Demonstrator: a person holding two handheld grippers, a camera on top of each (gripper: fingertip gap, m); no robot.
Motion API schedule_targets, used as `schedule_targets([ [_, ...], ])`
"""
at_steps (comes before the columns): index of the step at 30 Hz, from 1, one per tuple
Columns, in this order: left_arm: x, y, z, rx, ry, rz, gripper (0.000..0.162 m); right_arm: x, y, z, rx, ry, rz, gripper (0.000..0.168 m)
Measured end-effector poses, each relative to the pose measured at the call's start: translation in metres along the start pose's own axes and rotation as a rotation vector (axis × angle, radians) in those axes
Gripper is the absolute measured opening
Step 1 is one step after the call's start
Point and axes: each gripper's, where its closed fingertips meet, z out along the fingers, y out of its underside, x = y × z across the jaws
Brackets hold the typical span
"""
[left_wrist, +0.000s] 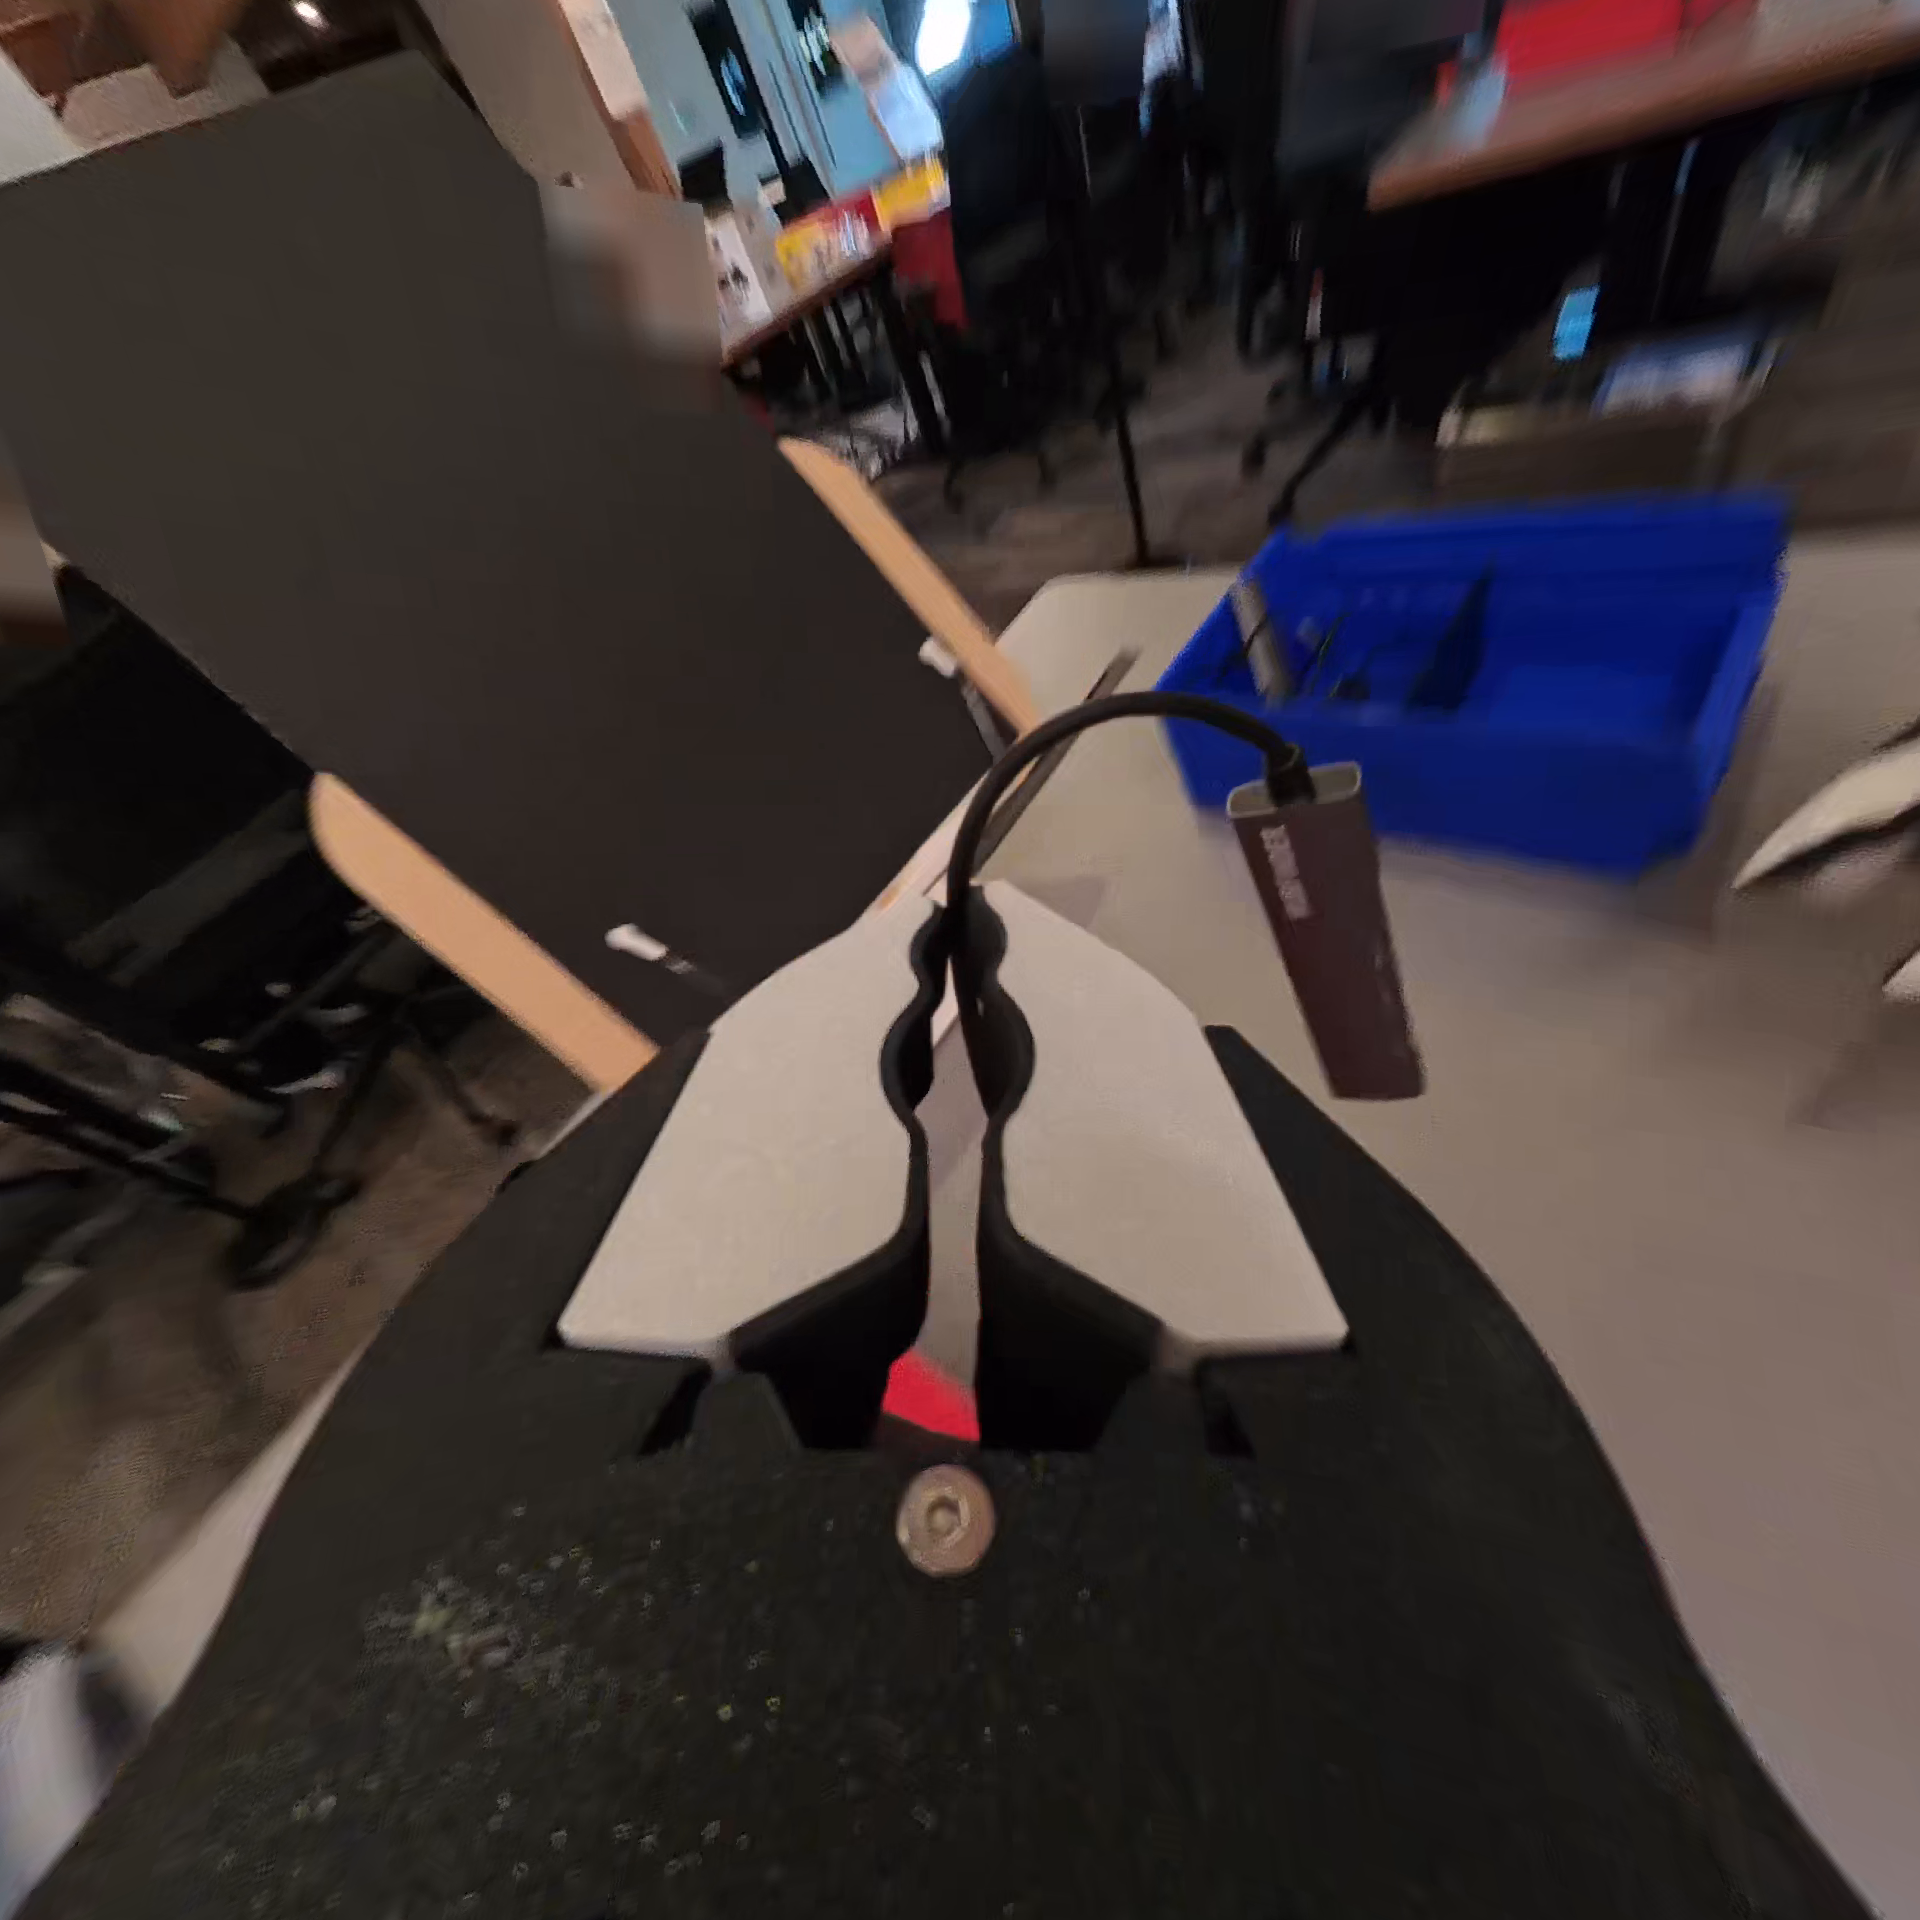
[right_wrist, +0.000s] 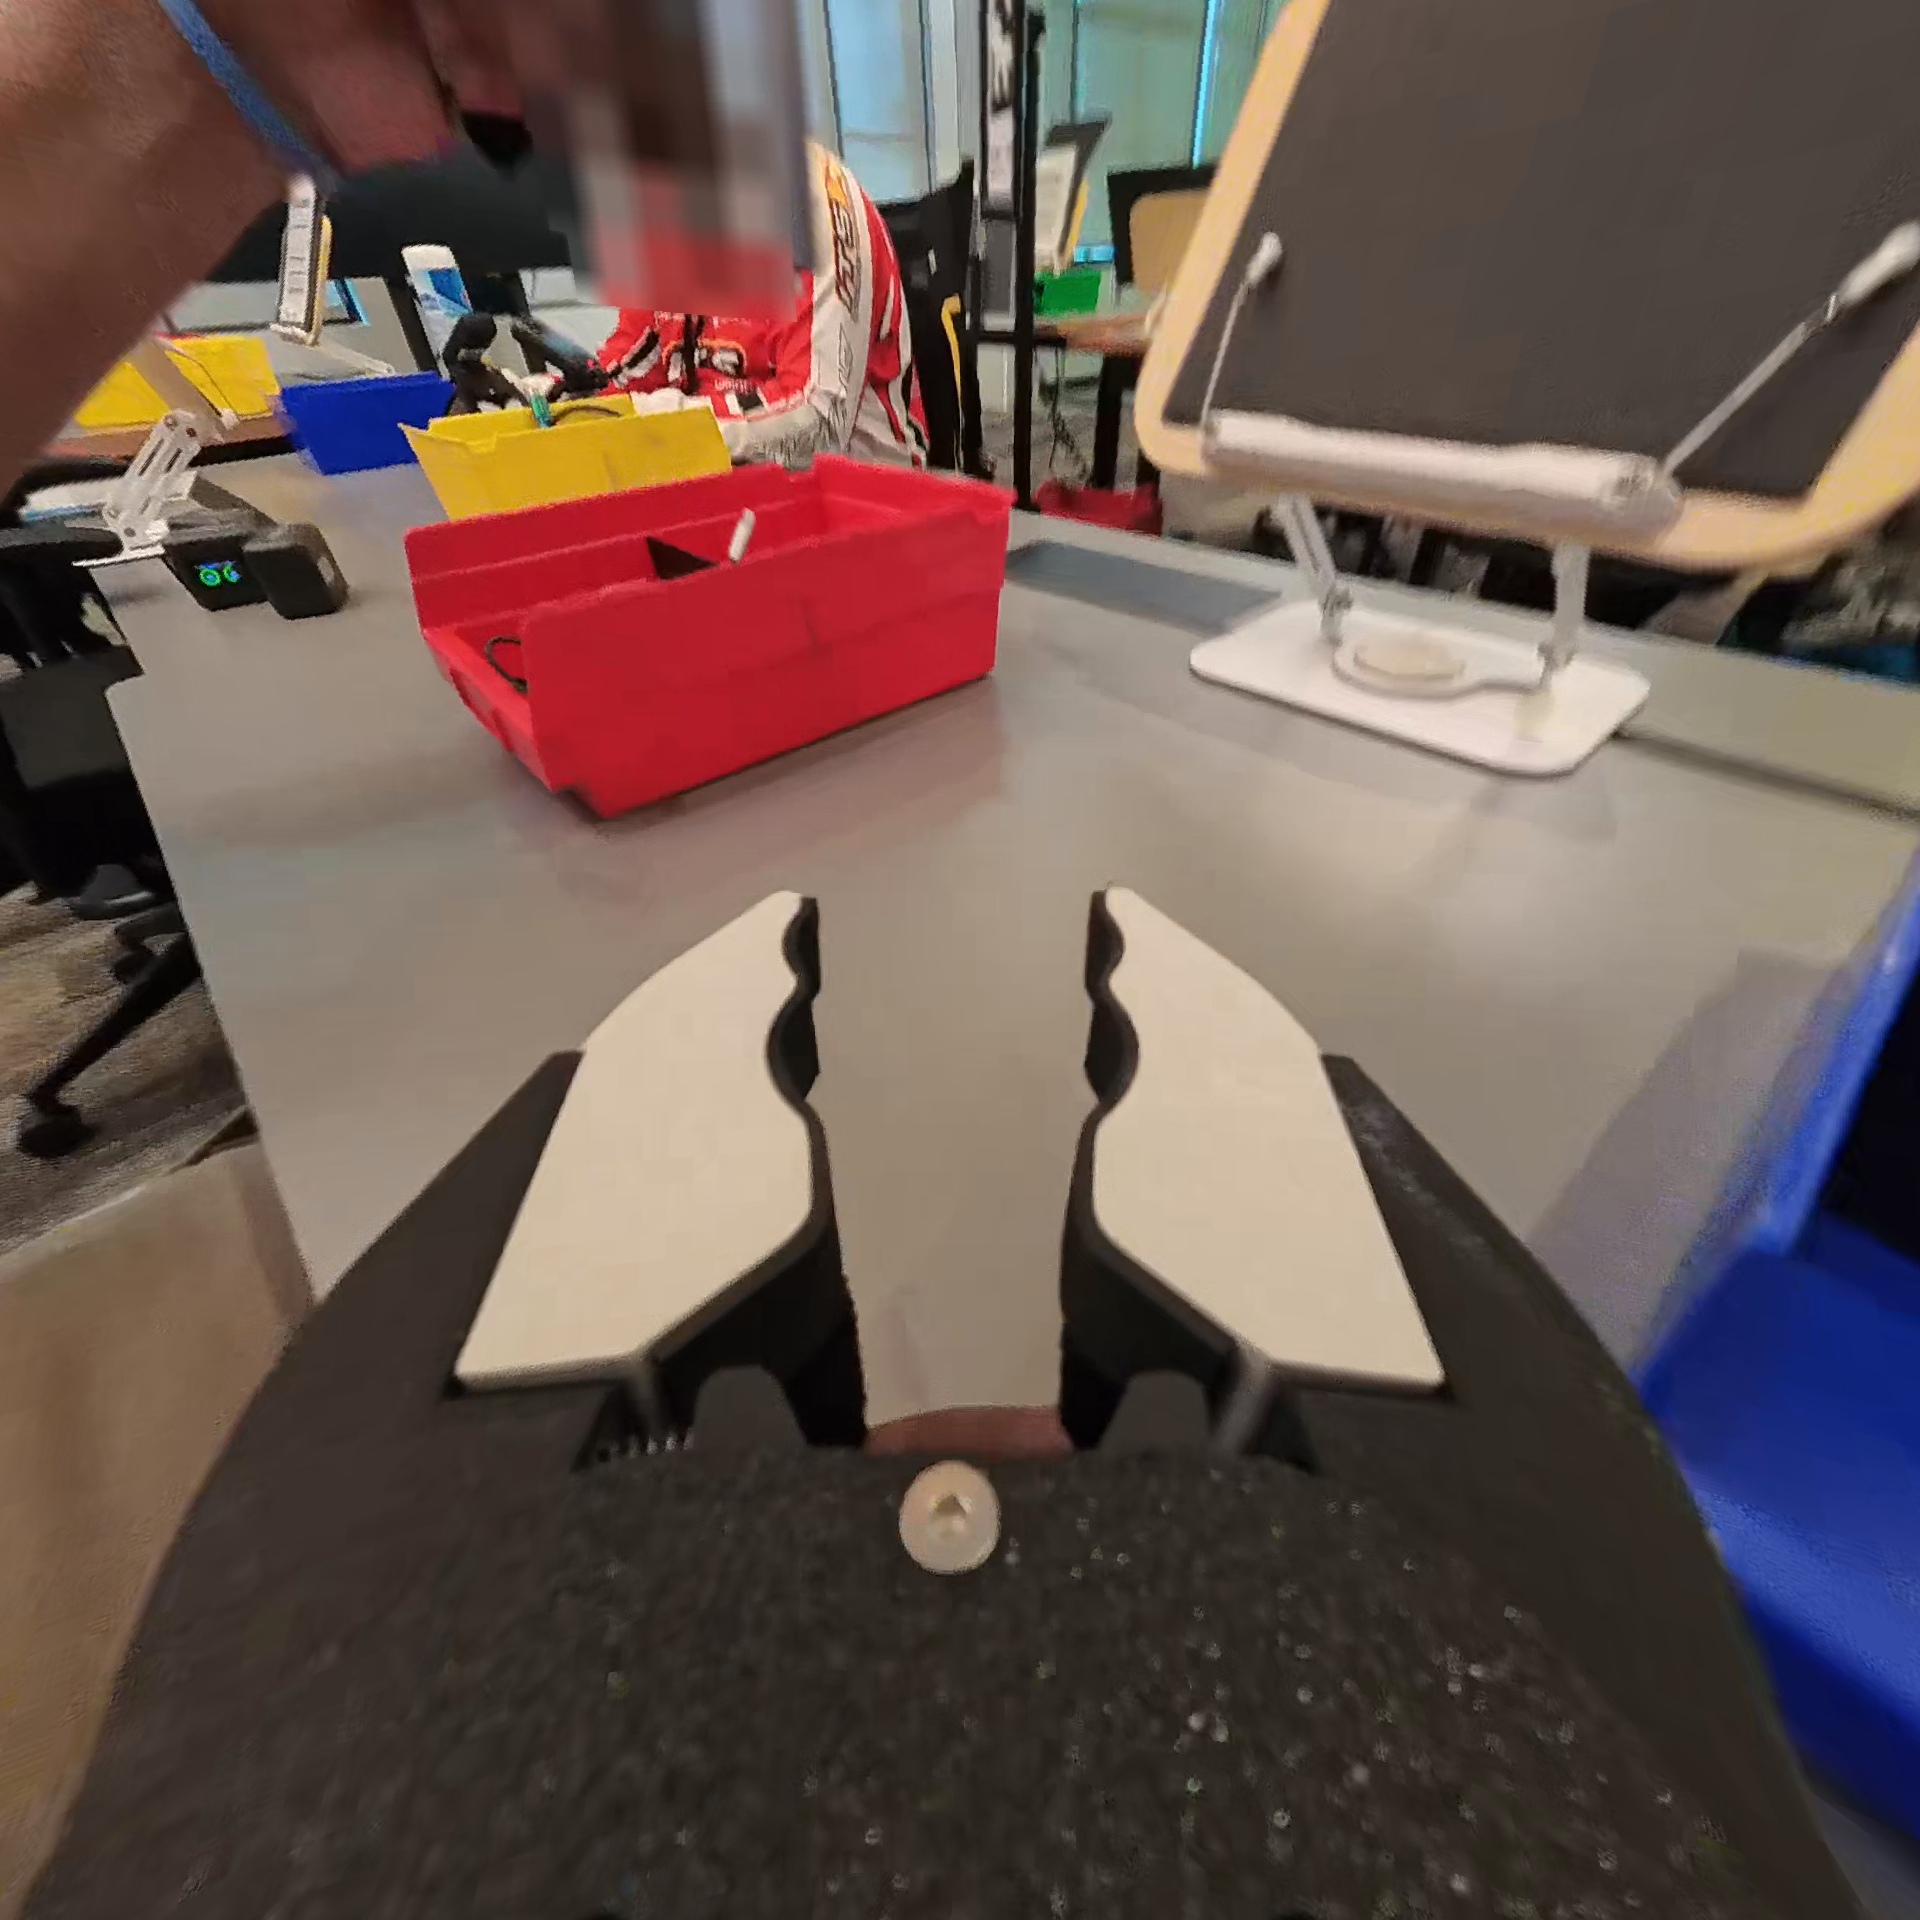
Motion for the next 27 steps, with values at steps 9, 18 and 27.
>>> schedule_targets([
  [9, 0.115, 0.010, 0.065, 0.095, 0.113, -0.542, 0.003, 0.005, -0.056, 0.020, 0.340, 0.205, -0.177, 0.042],
  [18, 0.168, 0.025, 0.085, 0.152, 0.261, -0.879, 0.003, 0.001, -0.076, -0.012, 0.541, 0.341, -0.329, 0.023],
  [27, 0.191, 0.040, 0.089, 0.137, 0.380, -1.014, 0.003, 0.003, -0.068, -0.010, 0.487, 0.293, -0.351, 0.015],
])
